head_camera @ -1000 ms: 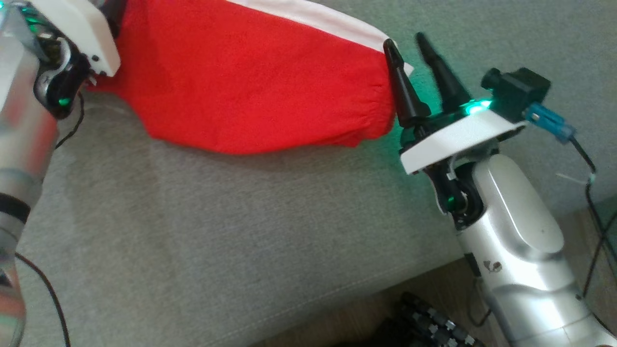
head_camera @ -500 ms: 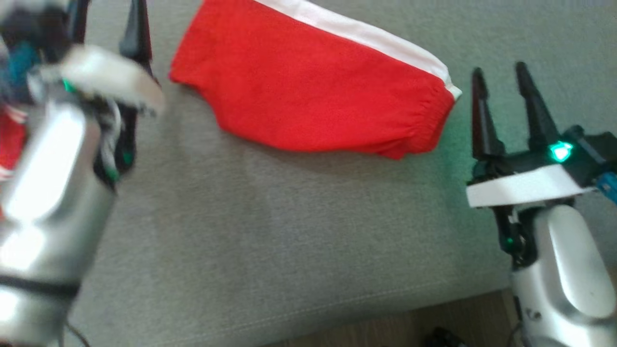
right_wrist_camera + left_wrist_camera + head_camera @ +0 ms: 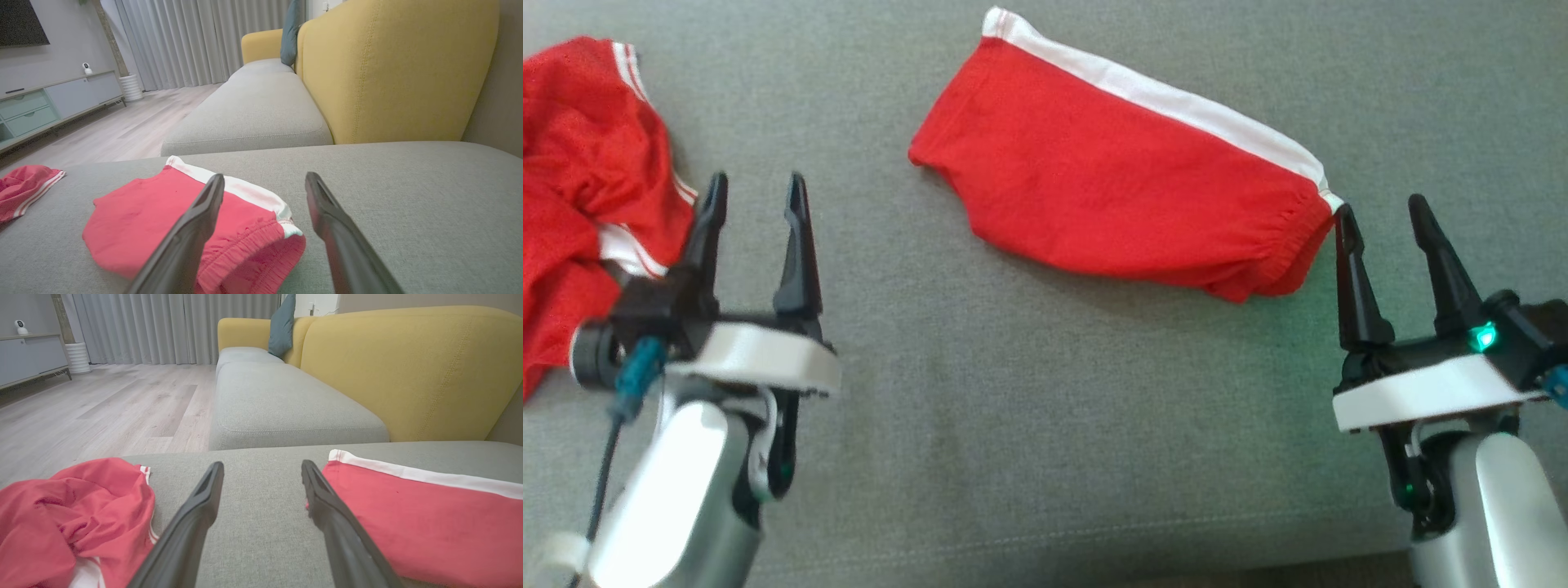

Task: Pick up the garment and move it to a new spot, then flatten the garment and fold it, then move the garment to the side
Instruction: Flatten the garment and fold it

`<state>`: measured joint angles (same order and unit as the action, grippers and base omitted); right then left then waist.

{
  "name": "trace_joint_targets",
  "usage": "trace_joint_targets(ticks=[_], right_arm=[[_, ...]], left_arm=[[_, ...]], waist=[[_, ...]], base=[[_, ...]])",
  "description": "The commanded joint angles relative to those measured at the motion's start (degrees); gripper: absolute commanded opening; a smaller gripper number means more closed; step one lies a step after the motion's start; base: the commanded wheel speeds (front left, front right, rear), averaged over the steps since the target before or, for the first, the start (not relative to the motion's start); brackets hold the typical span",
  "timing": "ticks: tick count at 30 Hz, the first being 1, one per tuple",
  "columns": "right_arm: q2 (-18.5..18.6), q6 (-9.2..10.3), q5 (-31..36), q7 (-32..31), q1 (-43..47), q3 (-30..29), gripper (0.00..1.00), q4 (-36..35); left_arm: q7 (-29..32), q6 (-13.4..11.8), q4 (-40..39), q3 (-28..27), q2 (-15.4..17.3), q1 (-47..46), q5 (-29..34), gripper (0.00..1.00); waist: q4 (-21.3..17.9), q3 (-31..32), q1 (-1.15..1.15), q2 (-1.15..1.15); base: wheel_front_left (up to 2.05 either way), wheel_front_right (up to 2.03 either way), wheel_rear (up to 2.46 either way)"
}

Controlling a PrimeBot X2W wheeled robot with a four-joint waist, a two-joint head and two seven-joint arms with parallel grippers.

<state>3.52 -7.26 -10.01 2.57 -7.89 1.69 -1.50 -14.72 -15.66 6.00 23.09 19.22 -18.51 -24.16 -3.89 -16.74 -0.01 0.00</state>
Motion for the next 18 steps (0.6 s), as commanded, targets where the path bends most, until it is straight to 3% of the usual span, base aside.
trace_joint_targets(ticks=[1,18], right_arm=[[-0.19,-0.23,0.04,-0.27,0.19,1.32,1.00,-2.55],[-0.49,-0.23,0.25,-1.88,0.50,1.17,1.00,-4.37]], left_arm=[[-0.28,-0.28,-2.38,-3.01,0.75,0.01,0.81,1.00],[-0.28,3.62,-2.26,-5.98,-2.61,1.90,5.48,1.00]], waist=[[0.39,0.77,0.01,0.00],[0.79,0.73,0.01,0.00]], base=[[0.00,0.00,0.00],[0.00,0.00,0.00]])
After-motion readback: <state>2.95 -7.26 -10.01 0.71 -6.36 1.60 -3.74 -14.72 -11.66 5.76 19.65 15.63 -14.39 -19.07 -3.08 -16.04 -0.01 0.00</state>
